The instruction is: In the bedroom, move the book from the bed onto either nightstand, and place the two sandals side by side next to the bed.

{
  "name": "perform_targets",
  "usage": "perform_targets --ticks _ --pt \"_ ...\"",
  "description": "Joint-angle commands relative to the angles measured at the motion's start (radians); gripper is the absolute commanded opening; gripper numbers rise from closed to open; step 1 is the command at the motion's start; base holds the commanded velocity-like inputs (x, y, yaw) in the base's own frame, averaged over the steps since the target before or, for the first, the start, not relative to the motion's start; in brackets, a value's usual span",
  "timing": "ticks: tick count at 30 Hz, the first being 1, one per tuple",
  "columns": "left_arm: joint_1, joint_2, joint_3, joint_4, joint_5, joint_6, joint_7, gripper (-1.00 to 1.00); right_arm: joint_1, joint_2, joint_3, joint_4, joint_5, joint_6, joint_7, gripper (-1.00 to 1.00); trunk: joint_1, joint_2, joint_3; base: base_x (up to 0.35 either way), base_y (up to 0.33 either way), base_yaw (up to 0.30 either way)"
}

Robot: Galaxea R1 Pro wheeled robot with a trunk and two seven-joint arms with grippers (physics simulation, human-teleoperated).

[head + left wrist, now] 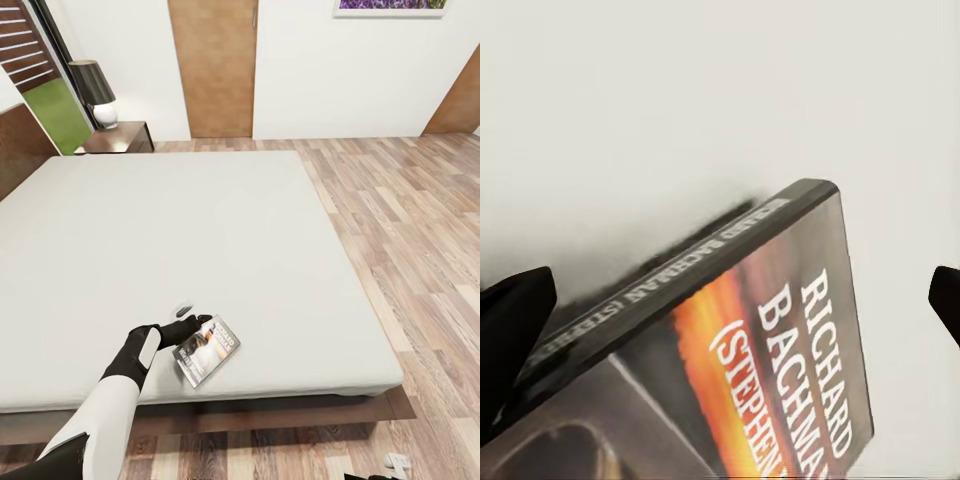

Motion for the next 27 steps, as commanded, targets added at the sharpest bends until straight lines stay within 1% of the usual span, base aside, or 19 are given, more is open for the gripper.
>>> perform_targets --ticks 1,4,7,23,27 --pt "0.0 -0.002 0.006 0.0 -0.009 0.007 0.001 1.0 -0.001 0.001 -0.008 -0.001 0.008 0.008 0.007 1.0 0.0 0.0 -0.001 -0.19 0.0 0.0" --pt "0.0 -0.002 0.006 0.0 -0.009 0.007 0.001 1.0 -0.001 0.001 -0.008 -0.001 0.008 0.008 0.007 1.0 0.0 0.0 -0.001 -0.257 0.0 0.0" --pt "0.0 -0.002 0.006 0.0 -0.009 0.007 0.001 1.0 -0.001 0.001 -0.008 -0.001 0.008 0.008 0.007 1.0 0.0 0.0 -0.001 -0.119 0.0 0.0" --pt "0.001 -0.002 0.006 0.0 -0.009 0.007 0.001 1.0 -0.001 0.001 -0.008 -0.001 0.008 0.009 0.007 1.0 0.0 0.0 -0.001 -0.008 0.0 0.0" --pt "0.001 -0.002 0.006 0.0 -0.009 0.007 0.001 1.0 -0.001 0.001 -0.008 -0.002 0.008 0.008 0.007 1.0 0.0 0.0 -0.001 -0.108 0.0 0.0"
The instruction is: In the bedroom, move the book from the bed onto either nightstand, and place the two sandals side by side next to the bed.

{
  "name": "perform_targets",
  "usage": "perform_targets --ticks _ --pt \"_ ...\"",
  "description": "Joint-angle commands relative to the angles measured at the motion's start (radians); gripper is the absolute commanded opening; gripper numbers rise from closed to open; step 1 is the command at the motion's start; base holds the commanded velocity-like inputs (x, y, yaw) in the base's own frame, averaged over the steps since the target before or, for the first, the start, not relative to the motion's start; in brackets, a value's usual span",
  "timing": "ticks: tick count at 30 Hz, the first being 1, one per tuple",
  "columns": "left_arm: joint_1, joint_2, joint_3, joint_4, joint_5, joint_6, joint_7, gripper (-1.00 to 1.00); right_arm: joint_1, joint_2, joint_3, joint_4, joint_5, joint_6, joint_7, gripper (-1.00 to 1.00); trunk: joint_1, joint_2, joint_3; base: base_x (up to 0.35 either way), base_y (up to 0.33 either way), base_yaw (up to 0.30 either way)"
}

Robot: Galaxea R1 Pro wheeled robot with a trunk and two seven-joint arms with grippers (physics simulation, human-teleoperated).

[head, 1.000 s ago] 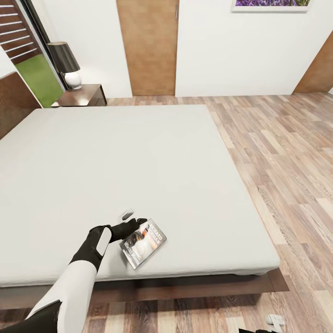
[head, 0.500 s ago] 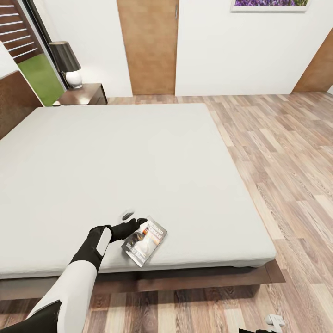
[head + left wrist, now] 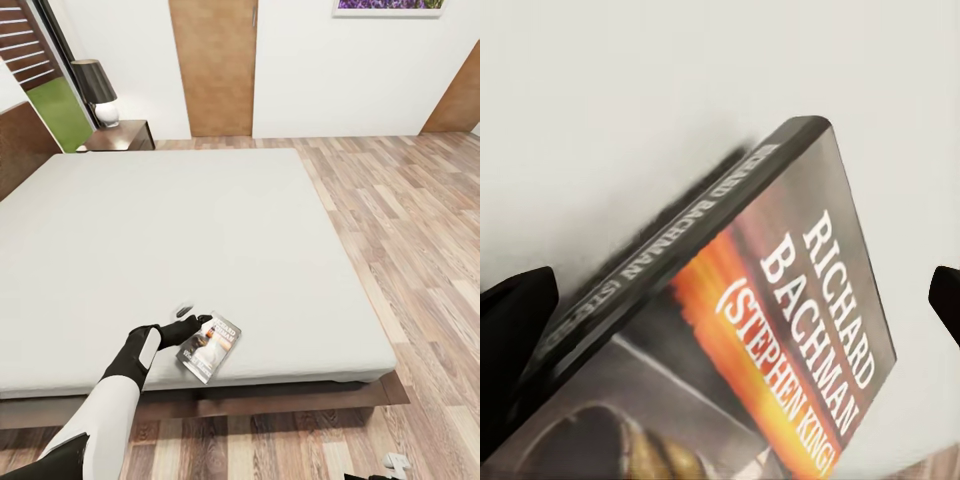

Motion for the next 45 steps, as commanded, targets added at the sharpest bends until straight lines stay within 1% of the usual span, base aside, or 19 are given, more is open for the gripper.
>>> perform_targets --ticks 1,15,23,45 --pt "0.0 -0.001 0.006 0.0 -0.009 0.007 0.001 1.0 -0.001 0.001 -0.008 -0.001 0.008 0.008 0.007 1.0 0.0 0.0 -0.001 -0.1 0.0 0.0" --pt "0.0 -0.002 0.006 0.0 -0.009 0.007 0.001 1.0 -0.001 0.003 -0.008 -0.001 0.008 0.008 0.007 1.0 0.0 0.0 -0.001 -0.011 0.0 0.0" --pt "0.0 -0.001 0.006 0.001 -0.009 0.007 0.001 1.0 -0.001 0.003 -0.008 -0.002 0.008 0.008 0.007 1.0 0.0 0.0 -0.001 -0.127 0.0 0.0" --pt "0.0 -0.002 0.006 0.0 -0.009 0.007 0.001 1.0 -0.001 0.004 -0.008 -0.001 0.008 0.008 0.007 1.0 0.0 0.0 -0.001 -0.004 0.0 0.0"
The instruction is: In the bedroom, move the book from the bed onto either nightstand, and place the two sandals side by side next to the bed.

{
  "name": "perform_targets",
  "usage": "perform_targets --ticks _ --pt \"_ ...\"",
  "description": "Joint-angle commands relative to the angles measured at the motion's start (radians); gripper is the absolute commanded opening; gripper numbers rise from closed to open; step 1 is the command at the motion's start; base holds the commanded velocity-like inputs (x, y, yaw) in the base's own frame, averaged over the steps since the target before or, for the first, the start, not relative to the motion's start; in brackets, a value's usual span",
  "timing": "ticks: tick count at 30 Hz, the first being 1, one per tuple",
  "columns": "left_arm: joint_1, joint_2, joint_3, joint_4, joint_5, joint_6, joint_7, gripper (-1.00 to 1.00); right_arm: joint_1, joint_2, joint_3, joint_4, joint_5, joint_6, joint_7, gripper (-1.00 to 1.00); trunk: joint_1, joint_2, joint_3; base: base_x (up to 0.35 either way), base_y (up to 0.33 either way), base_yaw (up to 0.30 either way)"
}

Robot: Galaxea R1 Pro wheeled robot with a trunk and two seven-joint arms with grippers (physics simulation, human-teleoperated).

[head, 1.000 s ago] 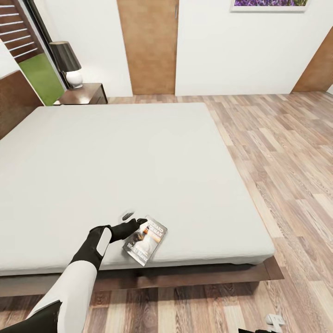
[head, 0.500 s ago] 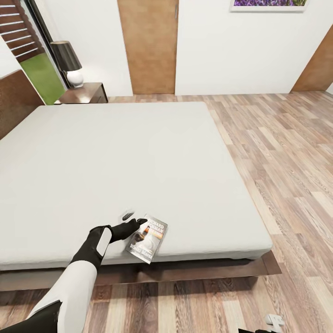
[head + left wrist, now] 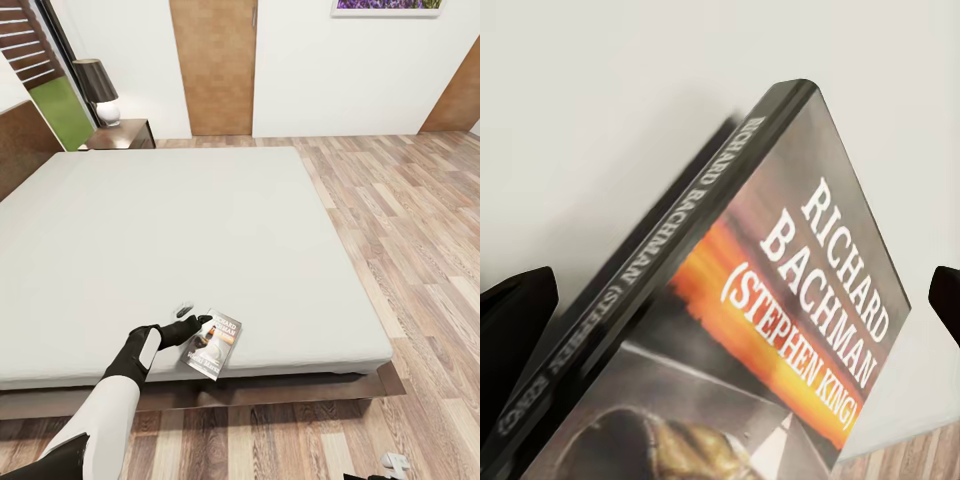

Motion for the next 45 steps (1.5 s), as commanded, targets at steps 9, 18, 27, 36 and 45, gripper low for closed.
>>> perform_targets --ticks 9,18,27,36,45 --pt "0.0 -0.001 0.006 0.0 -0.009 0.007 0.001 1.0 -0.001 0.001 -0.008 -0.002 0.008 0.008 0.007 1.0 0.0 0.0 -0.001 0.0 0.0 0.0" --pt "0.0 -0.001 0.006 -0.001 -0.004 0.007 0.001 1.0 -0.001 0.001 -0.008 -0.002 0.008 0.008 0.007 1.0 -0.008 0.014 0.006 0.0 0.0 0.0" --pt "0.0 -0.001 0.006 -0.001 0.045 0.005 0.001 1.0 -0.001 0.001 -0.008 -0.002 0.008 0.009 0.008 1.0 -0.008 0.014 0.006 0.0 0.0 0.0" --pt "0.0 0.0 0.006 -0.001 0.047 0.005 0.001 1.0 -0.001 0.001 -0.008 -0.001 0.008 0.008 0.008 1.0 -0.031 0.056 0.024 0.0 0.0 0.0" --pt "0.0 0.0 0.006 -0.001 0.047 0.006 0.001 1.0 -0.001 0.001 -0.008 -0.002 0.008 0.009 0.008 1.0 -0.065 0.119 0.053 0.0 0.0 0.0"
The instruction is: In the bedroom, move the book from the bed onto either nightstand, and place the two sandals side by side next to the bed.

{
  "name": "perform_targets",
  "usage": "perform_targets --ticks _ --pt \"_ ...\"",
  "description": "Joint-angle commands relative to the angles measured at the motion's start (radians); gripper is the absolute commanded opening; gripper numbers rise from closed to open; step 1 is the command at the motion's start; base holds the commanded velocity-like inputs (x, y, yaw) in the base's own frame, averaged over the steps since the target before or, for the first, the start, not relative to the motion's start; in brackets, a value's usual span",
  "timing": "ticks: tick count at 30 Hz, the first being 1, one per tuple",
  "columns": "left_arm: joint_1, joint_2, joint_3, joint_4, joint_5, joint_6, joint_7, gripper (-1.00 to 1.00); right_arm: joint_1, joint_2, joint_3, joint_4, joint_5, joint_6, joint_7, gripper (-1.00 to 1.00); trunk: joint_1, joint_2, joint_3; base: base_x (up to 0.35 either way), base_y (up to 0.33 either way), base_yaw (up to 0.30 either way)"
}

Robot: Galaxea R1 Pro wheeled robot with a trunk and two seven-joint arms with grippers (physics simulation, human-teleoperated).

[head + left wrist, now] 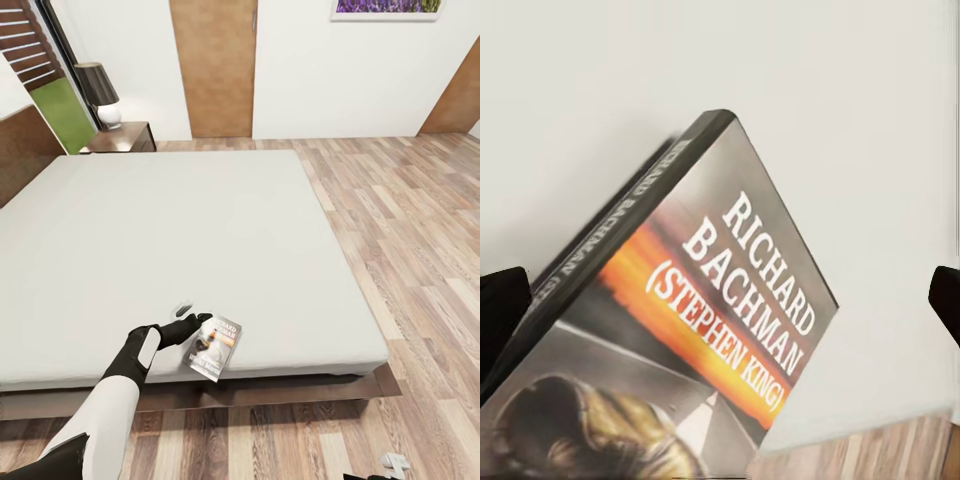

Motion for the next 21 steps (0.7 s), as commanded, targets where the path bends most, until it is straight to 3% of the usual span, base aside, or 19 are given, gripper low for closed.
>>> perform_targets --ticks 1,21 --pt "-0.001 -0.001 0.007 -0.001 0.002 0.008 -0.002 1.0 -0.001 0.001 -0.008 -0.001 0.008 0.008 0.007 1.0 -0.004 0.007 0.003 0.0 0.0 0.0" --pt "-0.001 -0.001 0.007 -0.001 0.003 0.008 -0.002 1.0 -0.001 0.001 -0.008 -0.001 0.008 0.008 0.007 1.0 -0.081 0.147 0.065 0.0 0.0 0.0"
